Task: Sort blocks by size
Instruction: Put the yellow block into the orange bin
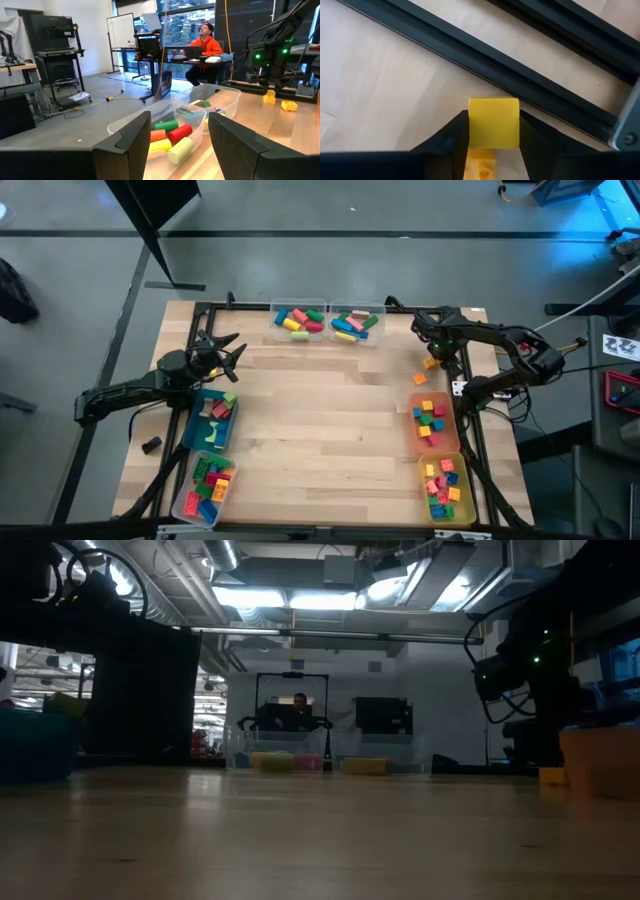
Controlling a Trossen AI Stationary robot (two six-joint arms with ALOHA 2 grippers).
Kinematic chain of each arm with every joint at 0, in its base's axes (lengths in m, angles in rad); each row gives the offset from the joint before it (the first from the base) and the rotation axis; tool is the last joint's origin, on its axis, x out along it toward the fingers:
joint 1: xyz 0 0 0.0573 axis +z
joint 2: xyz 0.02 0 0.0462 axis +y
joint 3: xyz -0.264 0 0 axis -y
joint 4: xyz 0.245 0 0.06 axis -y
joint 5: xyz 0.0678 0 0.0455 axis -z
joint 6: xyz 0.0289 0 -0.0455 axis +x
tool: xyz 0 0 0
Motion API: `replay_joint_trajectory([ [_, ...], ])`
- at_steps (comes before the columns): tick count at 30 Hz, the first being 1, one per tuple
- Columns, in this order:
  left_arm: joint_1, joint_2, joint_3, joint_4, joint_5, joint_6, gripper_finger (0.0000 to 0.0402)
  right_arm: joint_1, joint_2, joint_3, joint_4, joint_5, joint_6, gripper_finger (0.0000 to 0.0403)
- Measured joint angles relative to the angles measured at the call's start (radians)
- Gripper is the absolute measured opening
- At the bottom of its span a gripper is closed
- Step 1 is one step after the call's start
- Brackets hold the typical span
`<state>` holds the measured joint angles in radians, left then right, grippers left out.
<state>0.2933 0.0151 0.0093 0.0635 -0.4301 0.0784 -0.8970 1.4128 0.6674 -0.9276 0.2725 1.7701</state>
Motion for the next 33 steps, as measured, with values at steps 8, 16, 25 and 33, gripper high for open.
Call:
replay_joint_trajectory([
  [8, 0.000, 0.000, 0.000, 0.000, 0.000, 0.000, 0.0184, 0.001, -0.079, 0.000, -0.067, -0.076, -0.002, 0.0142],
  [16, 0.000, 0.000, 0.000, 0.000, 0.000, 0.000, 0.0184, 0.000, -0.247, -0.001, -0.100, -0.103, -0.003, 0.0143],
  [25, 0.000, 0.000, 0.000, 0.000, 0.000, 0.000, 0.0184, 0.000, -0.417, -0.001, -0.093, -0.277, -0.005, 0.0138],
  [33, 0.000, 0.000, 0.000, 0.000, 0.000, 0.000, 0.0184, 0.001, -0.473, -0.001, -0.092, -0.441, -0.054, 0.0139],
])
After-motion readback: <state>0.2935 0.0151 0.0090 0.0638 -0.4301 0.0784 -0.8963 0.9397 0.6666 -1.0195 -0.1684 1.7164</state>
